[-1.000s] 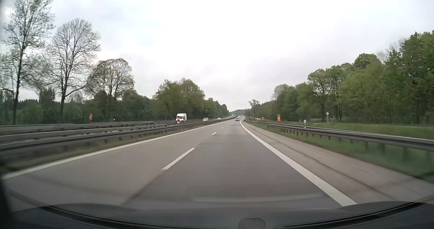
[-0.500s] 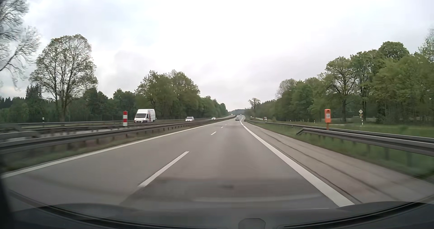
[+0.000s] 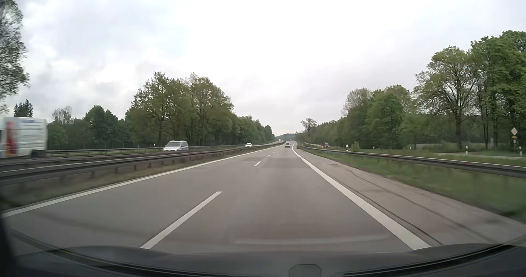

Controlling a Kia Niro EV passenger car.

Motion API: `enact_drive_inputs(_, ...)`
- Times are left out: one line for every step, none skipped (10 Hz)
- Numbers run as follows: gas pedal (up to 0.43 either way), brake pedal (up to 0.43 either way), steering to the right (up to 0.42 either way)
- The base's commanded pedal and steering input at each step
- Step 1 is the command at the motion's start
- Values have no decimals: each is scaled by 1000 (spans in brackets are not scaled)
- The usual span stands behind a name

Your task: Follow the waypoints while adhering to traffic rules and regulations

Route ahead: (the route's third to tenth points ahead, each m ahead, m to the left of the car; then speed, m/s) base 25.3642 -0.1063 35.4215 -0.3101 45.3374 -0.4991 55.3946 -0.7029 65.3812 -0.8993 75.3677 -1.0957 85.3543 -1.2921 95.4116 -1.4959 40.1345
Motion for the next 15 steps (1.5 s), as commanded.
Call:
enact_drive_inputs(461, 0, 1)
enact_drive_inputs(461, 0, 1)
enact_drive_inputs(461, 0, 2)
enact_drive_inputs(461, 0, 2)
enact_drive_inputs(461, 0, 2)
enact_drive_inputs(461, 0, 1)
enact_drive_inputs(461, 0, 1)
enact_drive_inputs(461, 0, 1)
enact_drive_inputs(461, 0, 1)
enact_drive_inputs(461, 0, 2)
enact_drive_inputs(461, 0, 1)
enact_drive_inputs(461, 0, -1)
enact_drive_inputs(469, 0, -1)
enact_drive_inputs(488, 0, -2)
enact_drive_inputs(488, 0, -4)
